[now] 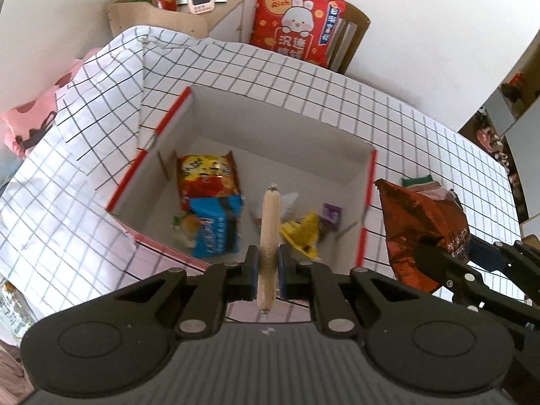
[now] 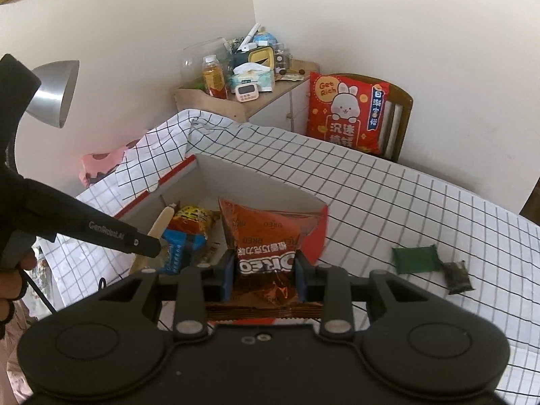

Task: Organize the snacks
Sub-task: 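Carry the wooden stick and Oreo bag with both tools over the box, then lower both tools into the box and open them to release stick and bag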

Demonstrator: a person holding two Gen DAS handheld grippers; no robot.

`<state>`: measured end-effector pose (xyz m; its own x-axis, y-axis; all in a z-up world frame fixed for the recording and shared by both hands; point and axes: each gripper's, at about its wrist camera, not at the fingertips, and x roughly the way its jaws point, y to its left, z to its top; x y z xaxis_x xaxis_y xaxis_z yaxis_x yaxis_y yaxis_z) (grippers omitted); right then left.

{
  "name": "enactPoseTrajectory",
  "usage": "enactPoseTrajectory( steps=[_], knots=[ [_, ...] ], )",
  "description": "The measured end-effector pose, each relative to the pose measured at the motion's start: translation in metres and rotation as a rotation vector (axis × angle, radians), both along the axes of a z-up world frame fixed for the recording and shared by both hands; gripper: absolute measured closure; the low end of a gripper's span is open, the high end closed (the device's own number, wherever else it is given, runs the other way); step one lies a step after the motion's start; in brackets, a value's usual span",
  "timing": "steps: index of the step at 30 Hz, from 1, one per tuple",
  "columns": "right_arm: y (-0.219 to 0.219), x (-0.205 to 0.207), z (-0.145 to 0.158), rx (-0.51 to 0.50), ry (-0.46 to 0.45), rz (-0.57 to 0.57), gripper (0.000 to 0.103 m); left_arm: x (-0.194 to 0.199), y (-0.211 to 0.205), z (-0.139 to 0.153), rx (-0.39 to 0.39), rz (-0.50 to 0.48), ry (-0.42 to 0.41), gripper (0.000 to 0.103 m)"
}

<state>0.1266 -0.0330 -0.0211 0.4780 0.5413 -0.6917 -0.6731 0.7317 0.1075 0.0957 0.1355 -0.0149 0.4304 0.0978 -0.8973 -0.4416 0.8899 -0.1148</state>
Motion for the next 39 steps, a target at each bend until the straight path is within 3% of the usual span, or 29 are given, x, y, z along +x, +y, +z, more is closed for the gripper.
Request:
enactPoseTrajectory(
  steps=[11,21,32,39],
  knots=[
    [0.053,0.018,-0.025,-0.048,0.018,-0.026,0.070,0.011,0.060,-0.020,0.021,0.044,0.029,0.092],
    [0.096,0.046,-0.061,-0.113,0.042,-0.009,0.070,0.033,0.095,-0.056,0.018,0.066,0.089,0.092],
    [0.130,0.062,-0.101,-0.221,0.059,0.027,0.069,0.035,0.093,-0.088,0.004,0.045,0.125,0.092],
    [0.133,0.064,-0.104,-0.226,0.068,0.038,0.066,0.035,0.086,-0.090,0.032,0.027,0.108,0.092]
  ],
)
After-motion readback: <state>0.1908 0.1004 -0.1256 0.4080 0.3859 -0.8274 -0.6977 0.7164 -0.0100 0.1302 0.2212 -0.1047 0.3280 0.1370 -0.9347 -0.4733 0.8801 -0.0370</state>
